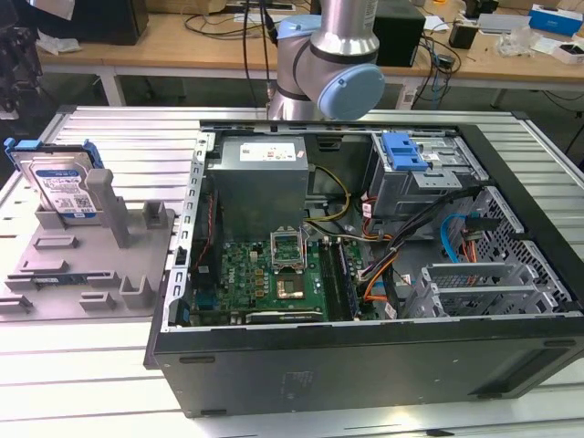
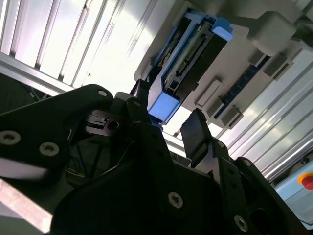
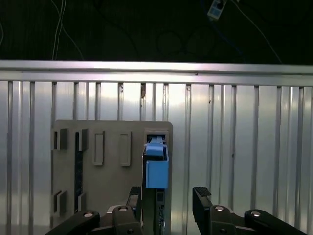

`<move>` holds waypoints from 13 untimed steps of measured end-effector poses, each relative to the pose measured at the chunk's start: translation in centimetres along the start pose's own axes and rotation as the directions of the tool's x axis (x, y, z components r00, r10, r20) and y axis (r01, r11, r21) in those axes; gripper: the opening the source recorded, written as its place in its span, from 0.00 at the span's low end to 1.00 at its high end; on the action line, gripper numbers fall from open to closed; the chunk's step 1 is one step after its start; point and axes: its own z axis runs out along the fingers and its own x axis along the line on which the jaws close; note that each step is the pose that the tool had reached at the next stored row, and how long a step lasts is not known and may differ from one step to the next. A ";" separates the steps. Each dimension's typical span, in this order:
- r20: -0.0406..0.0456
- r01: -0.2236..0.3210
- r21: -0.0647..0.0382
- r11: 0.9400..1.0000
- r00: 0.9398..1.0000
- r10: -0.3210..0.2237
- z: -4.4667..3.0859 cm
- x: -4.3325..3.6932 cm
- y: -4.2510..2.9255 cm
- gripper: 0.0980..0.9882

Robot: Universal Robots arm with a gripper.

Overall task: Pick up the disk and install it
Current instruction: 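Pick up the disk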

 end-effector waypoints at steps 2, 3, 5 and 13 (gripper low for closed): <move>0.000 0.001 0.000 1.000 1.000 -0.001 0.12 0.17 0.08 0.50; 0.000 0.001 0.000 1.000 1.000 -0.001 0.17 0.24 0.11 0.50; 0.000 0.001 0.000 1.000 1.000 -0.001 0.27 0.39 0.18 0.50; 0.000 0.002 0.000 1.000 1.000 -0.002 0.82 0.67 0.36 0.50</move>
